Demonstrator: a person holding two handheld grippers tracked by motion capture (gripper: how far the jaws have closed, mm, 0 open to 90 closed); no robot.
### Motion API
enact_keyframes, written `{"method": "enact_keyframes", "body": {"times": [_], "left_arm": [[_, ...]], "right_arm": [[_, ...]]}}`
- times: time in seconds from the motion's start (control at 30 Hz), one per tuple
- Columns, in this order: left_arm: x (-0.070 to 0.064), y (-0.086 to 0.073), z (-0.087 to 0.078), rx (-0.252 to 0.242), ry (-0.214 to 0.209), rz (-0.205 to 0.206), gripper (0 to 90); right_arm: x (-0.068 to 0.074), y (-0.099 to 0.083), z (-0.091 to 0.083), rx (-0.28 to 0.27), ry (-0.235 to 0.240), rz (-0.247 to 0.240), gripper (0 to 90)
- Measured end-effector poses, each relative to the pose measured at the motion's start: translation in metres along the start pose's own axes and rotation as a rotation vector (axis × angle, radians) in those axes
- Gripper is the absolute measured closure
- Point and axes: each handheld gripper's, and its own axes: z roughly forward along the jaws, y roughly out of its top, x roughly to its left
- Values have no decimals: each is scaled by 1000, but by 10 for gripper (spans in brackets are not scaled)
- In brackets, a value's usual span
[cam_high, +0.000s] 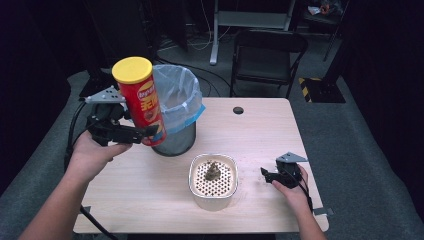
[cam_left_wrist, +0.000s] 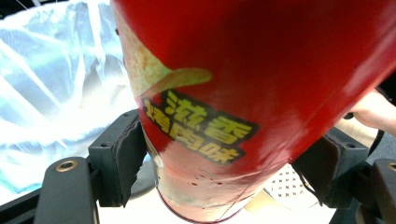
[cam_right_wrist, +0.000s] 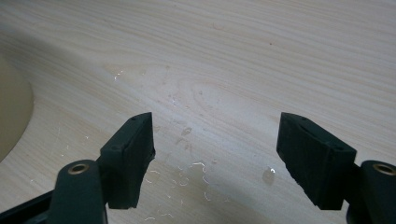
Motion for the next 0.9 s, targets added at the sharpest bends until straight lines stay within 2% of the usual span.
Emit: {"method": "enact_keyframes", "body": {"times": [0.27, 0.43, 0.7, 0.77, 0.9], "left_arm": [[4, 18, 0, -13, 9, -4, 229], [12, 28, 1, -19, 21, -16, 229], [27, 35, 16, -8, 43, -45, 229], [35, 37, 21, -11, 57, -67, 229], [42, 40, 25, -15, 66, -94, 229]], "right_arm": [[0, 0, 0, 8, -1, -4, 272], [-1, -1, 0, 7, -1, -5, 271], [-2, -1, -1, 4, -3, 1, 271], [-2, -1, 0, 8, -7, -3, 272], [-1, -1, 1, 10, -5, -5, 271]]}}
